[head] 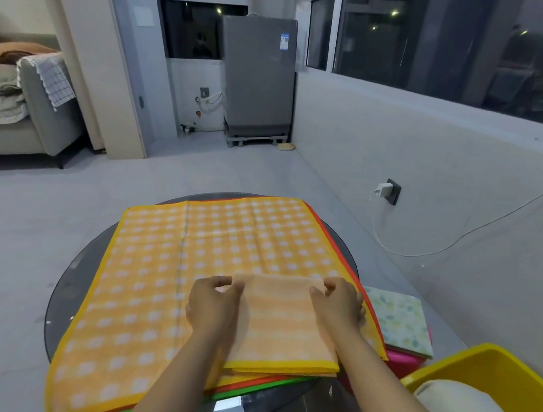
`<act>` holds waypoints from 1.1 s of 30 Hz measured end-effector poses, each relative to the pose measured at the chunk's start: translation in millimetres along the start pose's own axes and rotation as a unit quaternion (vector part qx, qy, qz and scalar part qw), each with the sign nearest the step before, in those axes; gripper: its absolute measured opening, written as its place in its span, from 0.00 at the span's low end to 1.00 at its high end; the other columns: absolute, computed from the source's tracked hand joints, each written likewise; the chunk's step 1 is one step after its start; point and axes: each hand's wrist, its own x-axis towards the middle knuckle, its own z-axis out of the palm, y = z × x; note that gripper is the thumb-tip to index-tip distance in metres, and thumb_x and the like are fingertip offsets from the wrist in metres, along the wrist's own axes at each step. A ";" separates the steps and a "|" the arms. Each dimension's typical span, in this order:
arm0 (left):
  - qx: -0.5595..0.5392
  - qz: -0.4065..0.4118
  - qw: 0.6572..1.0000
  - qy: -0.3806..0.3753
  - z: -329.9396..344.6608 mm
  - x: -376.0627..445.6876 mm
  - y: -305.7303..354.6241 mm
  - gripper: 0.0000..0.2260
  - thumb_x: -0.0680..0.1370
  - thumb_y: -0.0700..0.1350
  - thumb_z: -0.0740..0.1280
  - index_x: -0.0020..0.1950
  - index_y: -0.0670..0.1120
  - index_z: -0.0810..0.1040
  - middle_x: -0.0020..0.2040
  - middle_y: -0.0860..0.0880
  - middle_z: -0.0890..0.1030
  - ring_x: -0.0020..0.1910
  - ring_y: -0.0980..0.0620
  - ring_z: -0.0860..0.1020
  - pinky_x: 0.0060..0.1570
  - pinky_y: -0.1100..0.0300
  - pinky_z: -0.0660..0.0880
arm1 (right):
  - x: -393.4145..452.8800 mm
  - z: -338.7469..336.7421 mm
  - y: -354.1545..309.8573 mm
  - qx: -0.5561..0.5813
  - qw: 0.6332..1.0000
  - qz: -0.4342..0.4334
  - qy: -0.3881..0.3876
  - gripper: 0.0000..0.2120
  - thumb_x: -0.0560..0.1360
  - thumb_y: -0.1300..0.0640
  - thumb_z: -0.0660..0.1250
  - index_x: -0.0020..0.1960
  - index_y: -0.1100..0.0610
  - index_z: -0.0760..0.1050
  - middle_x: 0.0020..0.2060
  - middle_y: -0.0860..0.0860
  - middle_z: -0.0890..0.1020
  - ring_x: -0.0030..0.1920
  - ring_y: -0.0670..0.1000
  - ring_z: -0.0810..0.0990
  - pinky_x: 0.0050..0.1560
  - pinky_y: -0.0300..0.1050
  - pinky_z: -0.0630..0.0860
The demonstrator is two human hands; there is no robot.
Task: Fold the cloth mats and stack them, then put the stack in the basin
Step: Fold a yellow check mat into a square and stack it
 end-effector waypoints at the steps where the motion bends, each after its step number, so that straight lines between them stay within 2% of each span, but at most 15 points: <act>1: -0.060 -0.018 0.998 -0.014 -3.6 -0.5 6.2 0.08 0.73 0.52 0.71 0.46 0.49 0.82 0.49 0.48 0.83 0.48 0.44 0.80 0.44 0.54 0.75 | 2.9 -7.0 -0.3 0.049 0.999 0.013 -0.004 0.16 0.75 0.49 0.67 0.60 0.54 0.75 0.58 0.50 0.78 0.61 0.54 0.73 0.60 0.50 0.69; 4: -0.165 -0.011 0.984 -0.061 -13.5 -0.5 26.8 0.06 0.73 0.44 0.72 0.45 0.43 0.82 0.39 0.49 0.81 0.36 0.47 0.76 0.30 0.61 0.71 | 10.4 -33.7 -2.7 0.175 0.984 0.015 -0.017 0.14 0.73 0.53 0.70 0.56 0.59 0.77 0.50 0.51 0.80 0.51 0.52 0.78 0.51 0.43 0.75; 6: -0.206 -0.008 0.975 -0.085 -17.3 -1.1 44.4 0.05 0.74 0.41 0.71 0.47 0.41 0.81 0.40 0.48 0.80 0.33 0.49 0.74 0.22 0.67 0.66 | 15.1 -55.3 -7.5 0.204 0.979 -0.013 -0.014 0.12 0.74 0.55 0.70 0.53 0.60 0.77 0.44 0.51 0.80 0.39 0.51 0.79 0.37 0.36 0.73; 7: -0.223 -0.012 0.970 -0.095 -18.3 -1.5 54.1 0.06 0.74 0.41 0.71 0.48 0.40 0.81 0.40 0.47 0.79 0.33 0.49 0.75 0.21 0.67 0.64 | 17.4 -66.8 -10.5 0.220 0.975 -0.020 -0.012 0.10 0.74 0.56 0.69 0.52 0.60 0.76 0.40 0.51 0.80 0.34 0.50 0.78 0.30 0.35 0.71; 9: -0.256 -0.006 0.959 -0.119 -17.9 -3.4 73.7 0.07 0.74 0.41 0.71 0.49 0.40 0.80 0.39 0.46 0.79 0.33 0.48 0.76 0.21 0.67 0.64 | 22.1 -89.9 -15.6 0.260 0.965 -0.030 -0.008 0.07 0.74 0.57 0.68 0.49 0.59 0.75 0.38 0.53 0.80 0.30 0.51 0.79 0.26 0.38 0.71; 14: -0.305 0.044 0.940 -0.147 0.0 -14.3 127.0 0.09 0.74 0.49 0.71 0.45 0.44 0.80 0.43 0.48 0.81 0.40 0.48 0.81 0.29 0.68 0.76 | 40.3 -137.7 -16.0 0.319 0.944 -0.077 0.018 0.03 0.76 0.57 0.67 0.47 0.56 0.75 0.39 0.55 0.81 0.33 0.54 0.81 0.35 0.44 0.80; 17: -0.319 0.063 0.931 -0.164 25.9 -19.8 152.1 0.11 0.74 0.51 0.71 0.42 0.43 0.78 0.41 0.48 0.80 0.37 0.51 0.82 0.38 0.62 0.78 | 57.4 -156.6 -2.8 0.357 0.930 -0.083 0.030 0.06 0.76 0.57 0.67 0.46 0.59 0.78 0.39 0.56 0.81 0.38 0.54 0.82 0.39 0.43 0.81; 21: -0.335 0.054 0.923 -0.182 76.5 -22.6 170.8 0.16 0.72 0.51 0.72 0.42 0.37 0.79 0.39 0.45 0.81 0.41 0.49 0.82 0.48 0.55 0.79 | 80.9 -176.0 27.4 0.398 0.914 -0.054 0.057 0.10 0.75 0.55 0.68 0.43 0.64 0.77 0.38 0.56 0.81 0.40 0.53 0.82 0.47 0.45 0.79; 23: -0.331 0.054 0.925 -0.180 106.7 -22.0 174.7 0.15 0.72 0.49 0.73 0.41 0.37 0.79 0.37 0.45 0.80 0.38 0.49 0.79 0.51 0.52 0.78 | 93.3 -181.9 46.1 0.392 0.916 -0.042 0.075 0.08 0.75 0.58 0.68 0.42 0.64 0.77 0.38 0.56 0.81 0.40 0.52 0.82 0.47 0.40 0.79; 25: -0.315 0.063 0.930 -0.179 138.6 -21.8 176.4 0.09 0.73 0.44 0.73 0.41 0.38 0.80 0.36 0.47 0.80 0.38 0.50 0.78 0.50 0.51 0.77 | 107.0 -184.9 67.8 0.383 0.920 -0.032 0.081 0.03 0.74 0.61 0.69 0.42 0.60 0.78 0.40 0.55 0.82 0.43 0.54 0.82 0.45 0.37 0.79; 26: -0.307 0.065 0.932 -0.181 154.8 -21.4 176.5 0.05 0.73 0.42 0.72 0.42 0.40 0.80 0.38 0.47 0.80 0.39 0.50 0.78 0.48 0.54 0.77 | 114.1 -185.9 79.4 0.375 0.923 -0.027 0.082 0.01 0.73 0.62 0.69 0.43 0.58 0.79 0.42 0.55 0.82 0.46 0.55 0.82 0.48 0.40 0.79; 27: -0.297 0.066 0.935 -0.182 169.9 -21.6 176.6 0.02 0.73 0.40 0.72 0.43 0.43 0.80 0.40 0.48 0.81 0.40 0.51 0.78 0.44 0.59 0.76 | 121.6 -186.1 91.2 0.364 0.928 -0.017 0.084 0.03 0.73 0.62 0.70 0.46 0.56 0.79 0.45 0.54 0.82 0.48 0.55 0.82 0.51 0.44 0.78; 29: -0.284 0.050 0.941 -0.177 201.3 -20.0 175.3 0.05 0.72 0.38 0.71 0.46 0.45 0.79 0.45 0.48 0.81 0.43 0.52 0.79 0.40 0.65 0.74 | 135.7 -185.2 114.0 0.341 0.936 0.011 0.089 0.09 0.72 0.62 0.70 0.52 0.55 0.79 0.50 0.52 0.81 0.52 0.53 0.80 0.54 0.46 0.76; 31: -0.282 0.018 0.943 -0.175 232.9 -17.5 172.5 0.10 0.72 0.35 0.71 0.51 0.44 0.79 0.51 0.45 0.80 0.49 0.49 0.79 0.47 0.61 0.75 | 147.8 -181.6 135.2 0.342 0.935 0.030 0.093 0.13 0.72 0.63 0.70 0.56 0.57 0.78 0.52 0.51 0.80 0.53 0.51 0.78 0.52 0.45 0.73; 33: -0.273 -0.006 0.946 -0.175 261.7 -16.6 167.8 0.13 0.72 0.33 0.70 0.55 0.42 0.79 0.53 0.45 0.79 0.54 0.49 0.77 0.53 0.57 0.74 | 161.5 -172.2 158.7 0.355 0.930 0.045 0.086 0.13 0.72 0.66 0.69 0.55 0.56 0.77 0.53 0.52 0.80 0.54 0.51 0.78 0.51 0.45 0.73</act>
